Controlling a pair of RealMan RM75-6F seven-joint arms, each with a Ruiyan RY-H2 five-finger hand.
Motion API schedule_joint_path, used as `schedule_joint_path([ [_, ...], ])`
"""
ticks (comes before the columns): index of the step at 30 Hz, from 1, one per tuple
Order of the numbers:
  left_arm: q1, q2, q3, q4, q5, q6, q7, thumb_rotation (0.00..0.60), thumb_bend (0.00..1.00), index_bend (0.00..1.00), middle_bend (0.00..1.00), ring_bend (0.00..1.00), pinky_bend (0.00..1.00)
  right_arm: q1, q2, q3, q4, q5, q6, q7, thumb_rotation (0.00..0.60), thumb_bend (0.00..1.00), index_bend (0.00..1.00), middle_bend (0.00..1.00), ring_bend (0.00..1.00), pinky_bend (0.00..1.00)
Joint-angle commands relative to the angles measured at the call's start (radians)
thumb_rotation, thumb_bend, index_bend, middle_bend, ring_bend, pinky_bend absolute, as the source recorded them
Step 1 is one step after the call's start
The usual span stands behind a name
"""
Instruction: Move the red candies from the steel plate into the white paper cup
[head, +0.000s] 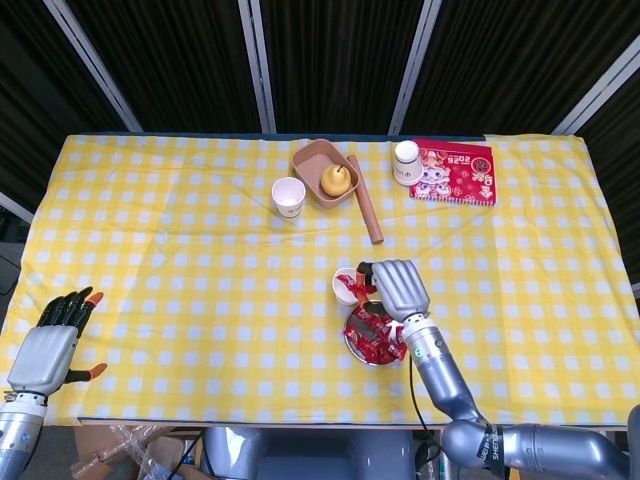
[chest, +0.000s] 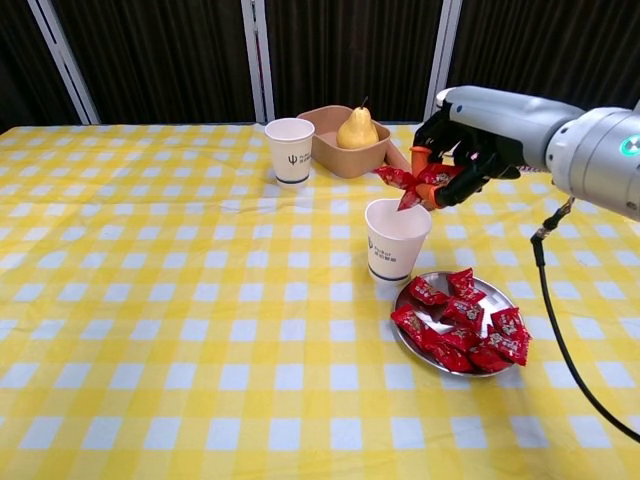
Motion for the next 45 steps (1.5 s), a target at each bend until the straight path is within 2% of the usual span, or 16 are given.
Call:
schedule_joint_path([
  [1, 0.0, 0.002, -0.001, -0.002, -0.003, -0.001, -0.003, 0.6, 0.0, 0.0, 0.0, 0.0, 0.0, 0.024, -0.028, 0.003, 0.04, 0.024, -0.014, 0.003, 0.6, 0.5, 0.6, 0.59, 0.73, 0.91],
  [14, -0.006, 0.01, -0.001, -0.008, -0.014, -0.015, -0.016, 0.6, 0.0, 0.0, 0.0, 0.0, 0.0, 0.066, -0.085, -0.008, 0.151, 0.053, -0.047, 0.039, 0.6, 0.5, 0.6, 0.59, 0.73, 0.91],
  [30, -0.009, 0.014, 0.001, -0.014, -0.024, -0.022, -0.016, 0.6, 0.0, 0.0, 0.0, 0.0, 0.0, 0.085, -0.103, -0.018, 0.196, 0.052, -0.055, 0.073, 0.6, 0.5, 0.6, 0.59, 0.73, 0.91],
  [42, -0.01, 0.016, 0.002, -0.017, -0.024, -0.022, -0.02, 0.6, 0.0, 0.0, 0.0, 0.0, 0.0, 0.088, -0.103, -0.029, 0.206, 0.061, -0.045, 0.073, 0.6, 0.5, 0.57, 0.59, 0.73, 0.91],
  [45, -0.011, 0.016, 0.003, -0.017, -0.026, -0.024, -0.019, 0.6, 0.0, 0.0, 0.0, 0.0, 0.0, 0.087, -0.102, -0.032, 0.207, 0.061, -0.043, 0.075, 0.6, 0.5, 0.51, 0.59, 0.72, 0.91],
])
